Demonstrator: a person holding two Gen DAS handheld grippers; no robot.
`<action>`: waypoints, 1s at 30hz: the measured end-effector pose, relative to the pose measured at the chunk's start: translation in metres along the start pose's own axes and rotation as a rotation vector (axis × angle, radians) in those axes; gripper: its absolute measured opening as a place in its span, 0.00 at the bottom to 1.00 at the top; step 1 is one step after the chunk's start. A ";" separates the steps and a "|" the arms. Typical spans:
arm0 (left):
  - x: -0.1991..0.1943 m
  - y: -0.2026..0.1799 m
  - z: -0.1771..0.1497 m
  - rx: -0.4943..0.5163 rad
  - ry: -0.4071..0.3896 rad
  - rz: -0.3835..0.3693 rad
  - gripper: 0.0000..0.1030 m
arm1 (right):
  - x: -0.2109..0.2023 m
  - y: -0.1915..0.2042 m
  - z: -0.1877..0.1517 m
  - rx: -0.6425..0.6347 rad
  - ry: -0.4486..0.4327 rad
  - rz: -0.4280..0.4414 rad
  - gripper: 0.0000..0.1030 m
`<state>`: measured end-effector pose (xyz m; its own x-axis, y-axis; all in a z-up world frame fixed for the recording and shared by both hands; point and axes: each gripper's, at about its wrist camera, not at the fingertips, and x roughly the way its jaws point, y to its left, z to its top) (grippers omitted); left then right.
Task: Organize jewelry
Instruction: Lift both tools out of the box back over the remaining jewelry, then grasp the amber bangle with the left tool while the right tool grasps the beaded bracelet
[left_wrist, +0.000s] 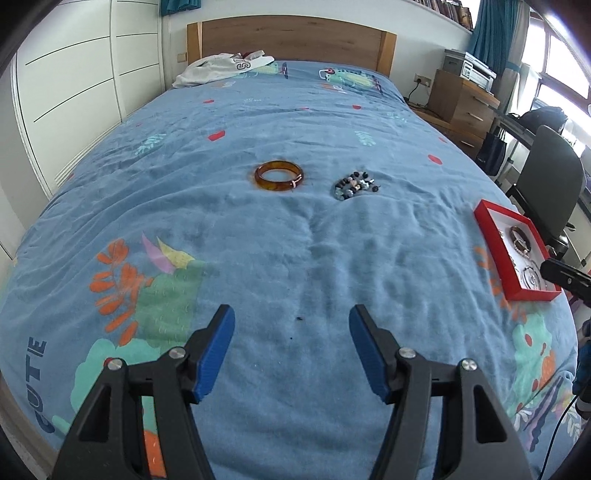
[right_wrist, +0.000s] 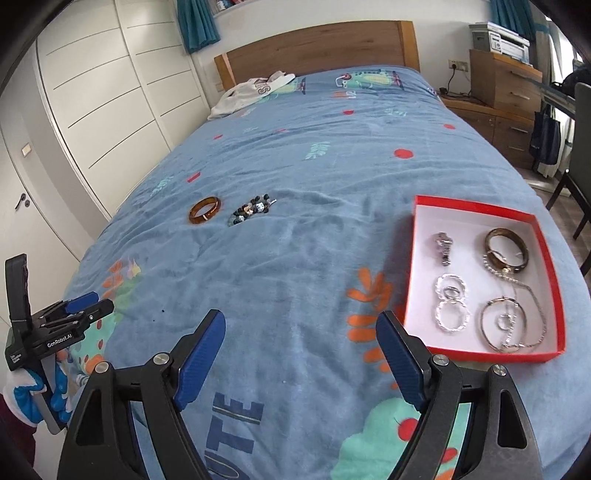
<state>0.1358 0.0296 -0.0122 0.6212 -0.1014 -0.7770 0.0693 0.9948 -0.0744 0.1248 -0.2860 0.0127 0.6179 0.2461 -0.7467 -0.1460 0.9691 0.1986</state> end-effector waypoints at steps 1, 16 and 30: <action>0.007 0.001 0.004 -0.005 0.005 -0.001 0.61 | 0.014 0.003 0.004 -0.008 0.016 0.010 0.80; 0.125 0.019 0.077 -0.052 0.051 -0.004 0.61 | 0.172 0.035 0.064 -0.082 0.129 0.129 0.81; 0.178 0.058 0.130 -0.149 0.028 0.009 0.61 | 0.256 0.057 0.108 -0.076 0.131 0.183 0.90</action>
<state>0.3519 0.0684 -0.0742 0.5989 -0.0948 -0.7952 -0.0538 0.9860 -0.1580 0.3583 -0.1691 -0.0986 0.4706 0.4129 -0.7798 -0.3073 0.9051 0.2938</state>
